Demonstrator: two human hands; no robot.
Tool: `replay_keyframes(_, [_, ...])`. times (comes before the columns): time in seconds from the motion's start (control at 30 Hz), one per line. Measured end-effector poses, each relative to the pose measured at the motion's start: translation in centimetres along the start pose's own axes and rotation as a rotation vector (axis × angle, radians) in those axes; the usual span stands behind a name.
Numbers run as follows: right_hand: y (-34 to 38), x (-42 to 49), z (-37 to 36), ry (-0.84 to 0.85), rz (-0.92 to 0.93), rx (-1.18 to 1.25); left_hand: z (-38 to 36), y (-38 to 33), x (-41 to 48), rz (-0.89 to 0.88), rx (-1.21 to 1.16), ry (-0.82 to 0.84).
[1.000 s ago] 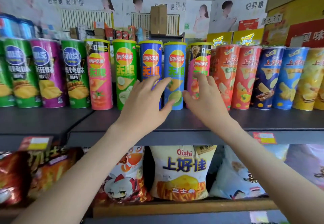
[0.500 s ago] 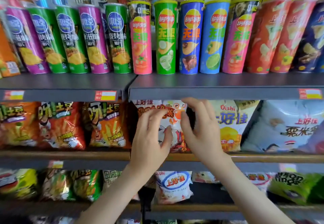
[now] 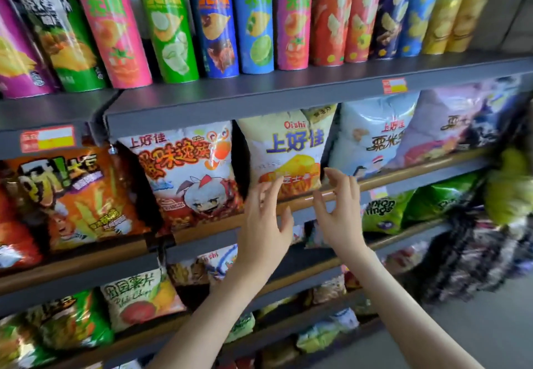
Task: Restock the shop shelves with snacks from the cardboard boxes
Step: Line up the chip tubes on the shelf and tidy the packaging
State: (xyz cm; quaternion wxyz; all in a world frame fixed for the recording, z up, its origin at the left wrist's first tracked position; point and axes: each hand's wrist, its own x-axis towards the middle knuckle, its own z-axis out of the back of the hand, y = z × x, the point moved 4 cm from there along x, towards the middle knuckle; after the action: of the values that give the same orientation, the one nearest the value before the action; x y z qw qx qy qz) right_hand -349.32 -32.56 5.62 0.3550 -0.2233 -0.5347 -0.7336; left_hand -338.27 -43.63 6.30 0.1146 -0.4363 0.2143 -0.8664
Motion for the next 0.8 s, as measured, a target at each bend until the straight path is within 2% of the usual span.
replay_keyframes(0.1, [-3.0, 0.8, 2.6, -0.042, -0.092, -0.023, -3.1, -2.0, 0.5, -0.016, -0.055, 0.033])
replay_keyframes(0.27, [-8.0, 4.4, 7.1, -0.141, -0.131, -0.047, -8.5, -5.6, 3.1, 0.01, -0.131, 0.06])
replay_keyframes(0.43, [-12.8, 8.2, 8.7, -0.022, -0.095, 0.015, -13.9, -8.3, 5.7, 0.122, -0.138, 0.06])
replay_keyframes(0.67, [-16.1, 12.0, 7.5, 0.293, -0.11, 0.285, -18.4, -7.5, 8.9, 0.24, -0.175, 0.099])
replay_keyframes(0.8, [-16.0, 13.2, 8.0, 0.286, -0.048, 0.218, -18.5, -7.2, 9.8, 0.263, -0.036, 0.132])
